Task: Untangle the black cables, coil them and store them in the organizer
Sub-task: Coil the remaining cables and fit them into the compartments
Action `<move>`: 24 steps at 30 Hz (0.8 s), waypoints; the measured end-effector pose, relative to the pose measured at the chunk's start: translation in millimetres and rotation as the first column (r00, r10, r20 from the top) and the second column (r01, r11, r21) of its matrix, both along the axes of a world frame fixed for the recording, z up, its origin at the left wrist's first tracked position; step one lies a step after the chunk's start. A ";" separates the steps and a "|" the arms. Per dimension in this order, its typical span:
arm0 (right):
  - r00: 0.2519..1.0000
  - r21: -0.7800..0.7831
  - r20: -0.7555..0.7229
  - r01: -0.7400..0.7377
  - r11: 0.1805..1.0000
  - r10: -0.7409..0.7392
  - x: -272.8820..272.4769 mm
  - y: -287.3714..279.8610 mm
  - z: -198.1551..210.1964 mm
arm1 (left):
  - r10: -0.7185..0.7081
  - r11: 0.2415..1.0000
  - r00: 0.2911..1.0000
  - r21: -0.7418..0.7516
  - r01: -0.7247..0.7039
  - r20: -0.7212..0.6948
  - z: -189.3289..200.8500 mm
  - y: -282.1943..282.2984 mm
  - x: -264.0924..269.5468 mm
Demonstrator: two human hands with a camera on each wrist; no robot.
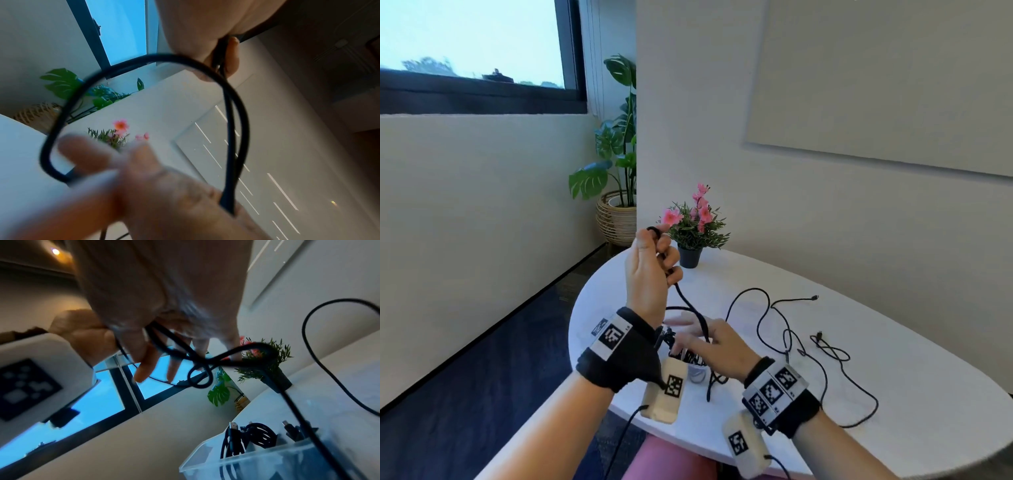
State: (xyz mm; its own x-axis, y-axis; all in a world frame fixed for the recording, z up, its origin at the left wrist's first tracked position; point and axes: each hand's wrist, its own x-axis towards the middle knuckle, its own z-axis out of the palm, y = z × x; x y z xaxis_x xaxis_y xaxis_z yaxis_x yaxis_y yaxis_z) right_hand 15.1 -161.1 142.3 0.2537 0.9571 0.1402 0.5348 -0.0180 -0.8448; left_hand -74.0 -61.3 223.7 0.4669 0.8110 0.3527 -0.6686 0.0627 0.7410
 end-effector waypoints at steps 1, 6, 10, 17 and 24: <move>0.998 0.013 -0.042 0.047 0.999 -0.046 1.4 -1.6 3.5 | 0.013 1.000 1.000 0.013 -0.013 -0.004 0.5 3.7 -3.3; 0.989 0.092 -0.064 0.135 0.987 -0.129 27.1 -23.2 33.5 | 0.079 0.996 0.997 0.047 -0.079 0.008 4.0 30.0 -23.1; 0.985 0.196 -0.170 0.034 0.980 0.000 11.1 -8.1 57.5 | -0.006 0.993 1.000 0.119 0.007 -0.008 6.3 6.1 -10.0; 0.992 -0.041 0.035 -0.118 0.992 0.120 12.0 4.0 41.6 | 0.068 0.966 0.997 0.251 -0.061 -0.021 10.9 19.6 -24.7; 0.716 0.251 0.628 0.185 0.950 -0.306 88.3 -18.8 43.2 | 0.315 0.940 0.949 0.143 -0.310 -0.012 -1.3 59.9 -49.6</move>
State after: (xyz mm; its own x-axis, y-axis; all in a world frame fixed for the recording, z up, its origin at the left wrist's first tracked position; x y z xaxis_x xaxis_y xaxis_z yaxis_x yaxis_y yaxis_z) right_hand 103.4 -180.0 185.5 0.2643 0.8228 0.5032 0.9483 -0.1266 -0.2911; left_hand -123.6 -1.5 222.4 0.2115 0.8624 0.4599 -0.6124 -0.2498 0.7500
